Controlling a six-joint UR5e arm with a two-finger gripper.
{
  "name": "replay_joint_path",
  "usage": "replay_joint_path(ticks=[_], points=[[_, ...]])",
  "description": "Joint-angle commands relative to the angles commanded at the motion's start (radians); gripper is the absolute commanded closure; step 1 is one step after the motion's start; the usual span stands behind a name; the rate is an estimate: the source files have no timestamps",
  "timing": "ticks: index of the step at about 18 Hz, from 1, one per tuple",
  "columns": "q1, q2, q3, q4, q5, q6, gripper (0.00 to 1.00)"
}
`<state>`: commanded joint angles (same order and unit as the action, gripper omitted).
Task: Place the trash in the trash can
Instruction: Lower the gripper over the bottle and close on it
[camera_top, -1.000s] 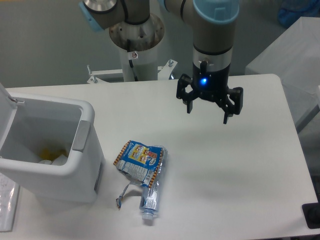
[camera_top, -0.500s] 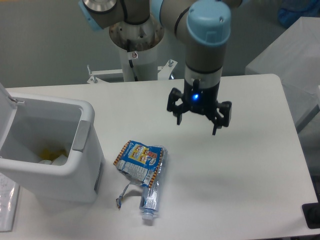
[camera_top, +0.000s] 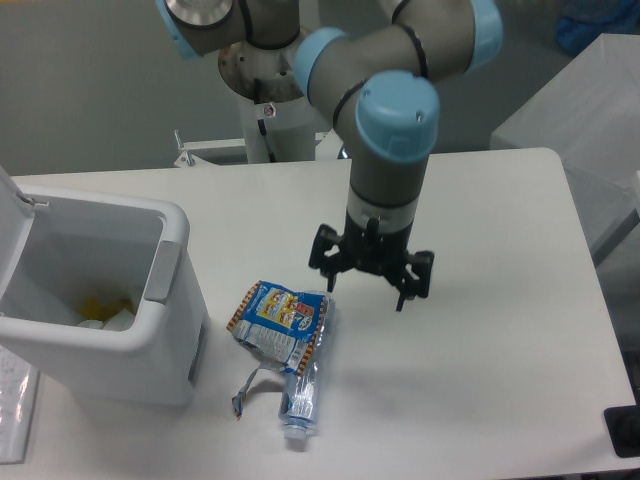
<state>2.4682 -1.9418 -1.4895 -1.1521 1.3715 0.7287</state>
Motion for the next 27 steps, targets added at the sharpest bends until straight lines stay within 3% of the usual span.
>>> replay_joint_path(ticks=[6,10,16,27], points=[[-0.034,-0.130,0.008,0.173,-0.031,-0.098,0.00],[-0.060,-0.183,0.035,0.178,-0.031,-0.115,0.00],[-0.095,-0.296,0.146,0.221,-0.028,-0.175,0.00],[-0.121,-0.342,0.153,0.239,-0.022,-0.175,0.00]])
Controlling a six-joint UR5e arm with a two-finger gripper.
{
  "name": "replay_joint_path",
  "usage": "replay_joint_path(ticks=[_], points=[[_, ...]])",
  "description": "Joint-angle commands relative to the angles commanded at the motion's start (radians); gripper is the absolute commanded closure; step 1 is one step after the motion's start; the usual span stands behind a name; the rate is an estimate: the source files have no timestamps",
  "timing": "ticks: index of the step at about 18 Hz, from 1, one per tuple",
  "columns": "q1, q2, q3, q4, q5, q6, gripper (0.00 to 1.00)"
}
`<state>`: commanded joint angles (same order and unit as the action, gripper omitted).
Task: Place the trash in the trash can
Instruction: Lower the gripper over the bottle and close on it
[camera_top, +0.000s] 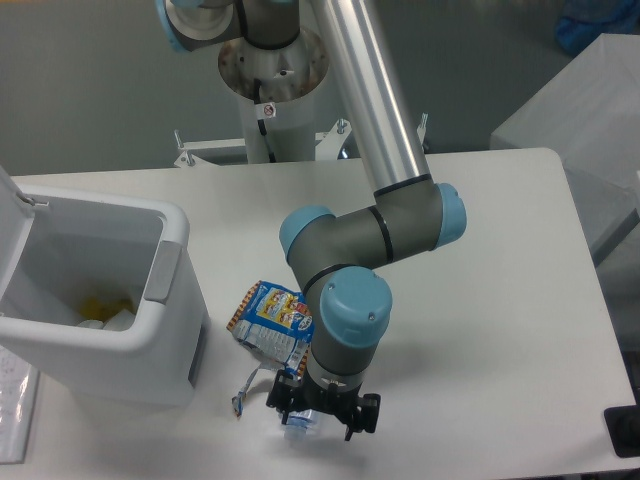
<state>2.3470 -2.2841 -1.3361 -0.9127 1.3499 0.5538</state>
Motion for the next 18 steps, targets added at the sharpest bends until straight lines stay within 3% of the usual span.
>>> replay_joint_path(ticks=[15,18], points=[[-0.032,-0.048,0.012,0.008,0.024,-0.014,0.00],[-0.048,-0.063,0.015,0.035,0.052,-0.035,0.10]])
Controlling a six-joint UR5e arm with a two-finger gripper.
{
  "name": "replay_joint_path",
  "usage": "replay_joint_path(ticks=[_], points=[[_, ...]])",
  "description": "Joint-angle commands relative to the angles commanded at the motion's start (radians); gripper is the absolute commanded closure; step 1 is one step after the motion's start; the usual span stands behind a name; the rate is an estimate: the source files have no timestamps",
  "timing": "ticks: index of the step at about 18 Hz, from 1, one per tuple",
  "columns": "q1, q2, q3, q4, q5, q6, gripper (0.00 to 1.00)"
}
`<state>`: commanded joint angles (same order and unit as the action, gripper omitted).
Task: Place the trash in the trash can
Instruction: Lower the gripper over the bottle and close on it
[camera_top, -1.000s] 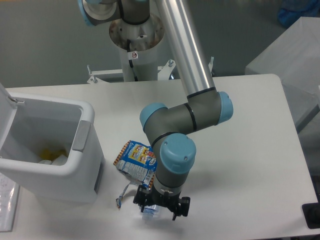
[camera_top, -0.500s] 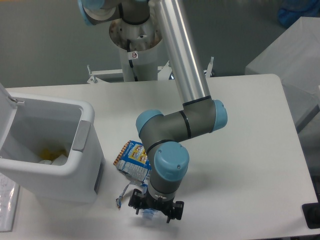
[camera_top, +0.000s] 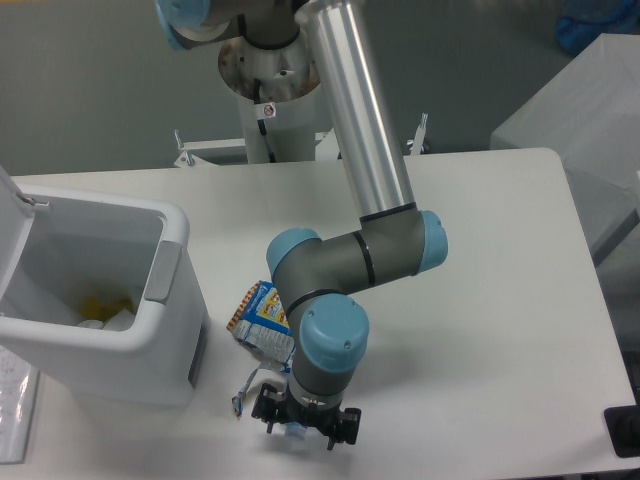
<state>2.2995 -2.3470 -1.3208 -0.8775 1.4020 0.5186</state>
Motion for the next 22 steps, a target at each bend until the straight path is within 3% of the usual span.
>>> replay_joint_path(ticks=[5,10,20,22], points=[[0.000,0.000,0.002,0.002,0.005,-0.005,0.19],[-0.002,0.003,-0.005,0.002,0.005,-0.005,0.22],[-0.003,0.008,-0.009,0.000,0.005,-0.006,0.56],[-0.003,0.009,-0.009,0.000,0.003,-0.006,0.57]])
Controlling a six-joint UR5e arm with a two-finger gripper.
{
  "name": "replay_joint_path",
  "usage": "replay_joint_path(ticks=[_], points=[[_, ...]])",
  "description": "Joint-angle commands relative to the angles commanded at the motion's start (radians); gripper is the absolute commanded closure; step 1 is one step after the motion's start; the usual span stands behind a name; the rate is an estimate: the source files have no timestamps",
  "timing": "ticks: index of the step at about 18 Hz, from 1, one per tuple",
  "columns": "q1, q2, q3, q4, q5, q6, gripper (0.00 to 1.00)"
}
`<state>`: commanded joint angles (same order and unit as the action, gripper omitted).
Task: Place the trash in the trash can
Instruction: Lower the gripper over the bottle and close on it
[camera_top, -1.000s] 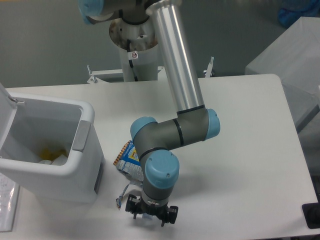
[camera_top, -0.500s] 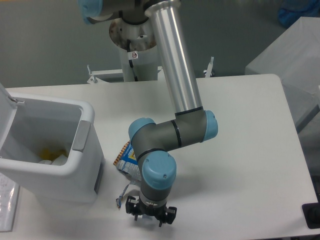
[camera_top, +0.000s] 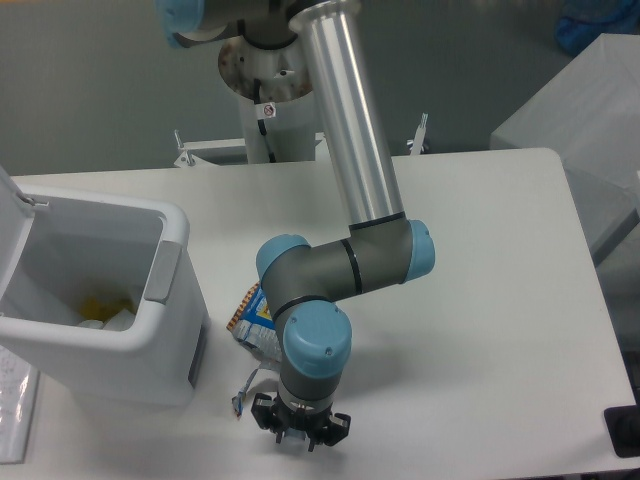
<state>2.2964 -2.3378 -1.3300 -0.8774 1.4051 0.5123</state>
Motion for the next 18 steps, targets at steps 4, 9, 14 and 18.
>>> replay_joint_path(ticks=[4,9,14,18], points=[[0.002,0.002,-0.002,0.000,-0.003,0.000,0.61],[0.003,0.003,0.002,0.002,-0.005,0.003,0.64],[0.040,0.031,0.032,0.018,-0.008,0.046,0.67],[0.060,0.070,0.073,0.026,-0.015,0.051,0.67]])
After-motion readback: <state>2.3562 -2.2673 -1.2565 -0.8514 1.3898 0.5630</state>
